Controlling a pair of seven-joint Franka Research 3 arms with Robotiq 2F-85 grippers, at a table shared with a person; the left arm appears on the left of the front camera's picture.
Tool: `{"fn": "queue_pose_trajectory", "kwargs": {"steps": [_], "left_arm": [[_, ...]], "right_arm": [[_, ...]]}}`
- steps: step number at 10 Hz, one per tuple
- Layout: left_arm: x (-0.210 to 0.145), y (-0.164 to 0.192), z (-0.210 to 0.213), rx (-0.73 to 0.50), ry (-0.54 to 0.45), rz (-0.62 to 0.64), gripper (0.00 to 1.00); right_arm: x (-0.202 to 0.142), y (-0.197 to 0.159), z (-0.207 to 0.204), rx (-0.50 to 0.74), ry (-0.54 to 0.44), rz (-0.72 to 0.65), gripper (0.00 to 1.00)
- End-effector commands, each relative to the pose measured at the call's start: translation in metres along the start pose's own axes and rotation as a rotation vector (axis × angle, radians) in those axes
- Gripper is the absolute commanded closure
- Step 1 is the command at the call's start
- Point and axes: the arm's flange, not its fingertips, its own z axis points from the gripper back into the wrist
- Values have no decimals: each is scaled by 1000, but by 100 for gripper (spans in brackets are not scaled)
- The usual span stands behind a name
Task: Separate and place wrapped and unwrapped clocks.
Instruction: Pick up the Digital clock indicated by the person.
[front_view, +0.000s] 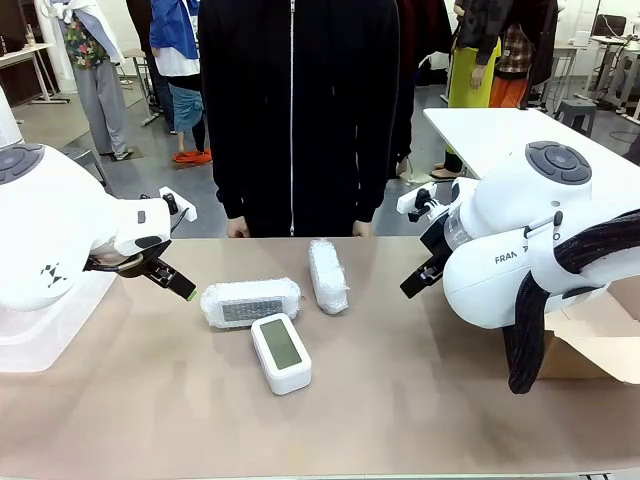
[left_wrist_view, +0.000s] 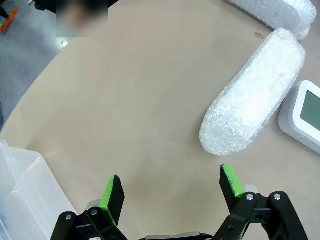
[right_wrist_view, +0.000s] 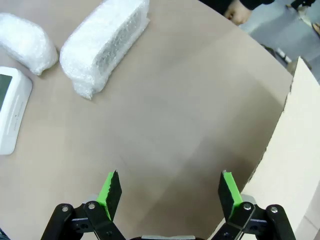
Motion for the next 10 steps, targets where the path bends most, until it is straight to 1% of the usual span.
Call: {"fn": "queue_pose_trajectory", "kwargs": {"steps": [1, 2, 3, 4, 5, 6, 7, 8, 10], "left_arm": [[0, 0, 0, 0, 0, 1, 0], [0, 0, 0, 0, 0, 0, 0], [7, 2, 30, 2, -27, -22, 0], [3, 8, 58, -18, -30, -41, 0], [-6, 16, 87, -69, -26, -65, 0], [-25, 17, 114, -159, -54, -100, 0], [-43, 17, 137, -256, -110, -153, 0], [-62, 19, 157, -295, -161, -190, 0], [-95, 21, 185, -361, -276, -270, 0]], "right_arm": [[0, 0, 0, 0, 0, 0, 0], [28, 2, 17, 78, -79, 77, 0], [39, -5, 45, 121, -101, 125, 0], [43, -7, 74, 187, -99, 190, 0], [45, -8, 101, 234, -96, 238, 0], [37, -8, 126, 263, -89, 293, 0], [28, -8, 144, 294, -106, 328, 0], [20, -8, 159, 311, -133, 341, 0], [0, -12, 173, 344, -168, 362, 0]]}}
